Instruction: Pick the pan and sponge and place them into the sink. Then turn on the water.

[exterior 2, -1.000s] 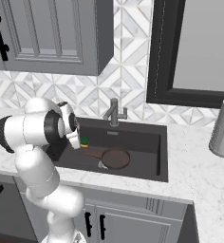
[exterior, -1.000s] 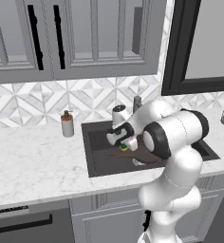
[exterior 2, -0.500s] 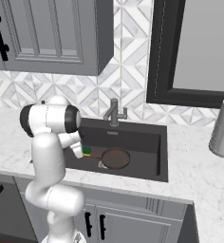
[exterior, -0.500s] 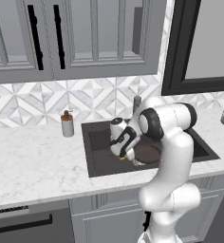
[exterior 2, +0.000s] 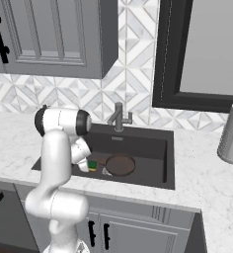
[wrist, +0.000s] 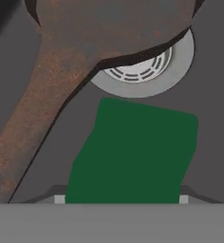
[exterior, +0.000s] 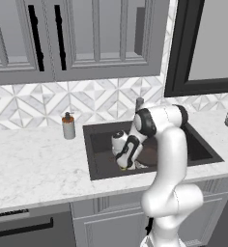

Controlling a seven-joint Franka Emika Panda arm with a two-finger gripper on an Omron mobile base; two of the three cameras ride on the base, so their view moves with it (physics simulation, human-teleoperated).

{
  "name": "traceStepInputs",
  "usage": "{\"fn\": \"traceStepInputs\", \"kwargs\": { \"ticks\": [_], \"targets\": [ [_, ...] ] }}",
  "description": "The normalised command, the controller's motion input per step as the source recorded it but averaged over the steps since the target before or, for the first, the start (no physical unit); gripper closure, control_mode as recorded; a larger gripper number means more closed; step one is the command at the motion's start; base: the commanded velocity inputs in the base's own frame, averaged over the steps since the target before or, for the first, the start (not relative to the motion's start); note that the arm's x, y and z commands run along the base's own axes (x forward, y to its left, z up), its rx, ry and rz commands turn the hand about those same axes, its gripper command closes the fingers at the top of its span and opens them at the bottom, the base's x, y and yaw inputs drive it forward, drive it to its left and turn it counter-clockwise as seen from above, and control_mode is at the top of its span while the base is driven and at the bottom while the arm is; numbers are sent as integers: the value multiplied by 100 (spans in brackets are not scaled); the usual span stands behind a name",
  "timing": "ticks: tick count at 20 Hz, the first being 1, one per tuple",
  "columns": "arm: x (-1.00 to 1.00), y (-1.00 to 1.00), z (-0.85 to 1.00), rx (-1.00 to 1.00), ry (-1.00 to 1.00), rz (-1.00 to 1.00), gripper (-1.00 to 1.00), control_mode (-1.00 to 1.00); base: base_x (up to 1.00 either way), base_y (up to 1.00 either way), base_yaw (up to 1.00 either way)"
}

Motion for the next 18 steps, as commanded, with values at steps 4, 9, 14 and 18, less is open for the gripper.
{"fn": "traceStepInputs", "kwargs": {
  "ticks": [4, 9, 14, 18],
  "targets": [
    [30, 0, -53, 0, 0, 0, 100, -100, 0, 0, 0],
    [30, 0, -30, 0, 0, 0, 100, -100, 0, 0, 0],
    [24, 0, -11, 0, -3, 0, -100, -100, 0, 0, 0],
    [1, 0, 0, 0, -19, 0, -100, -100, 0, 0, 0]
  ]
}}
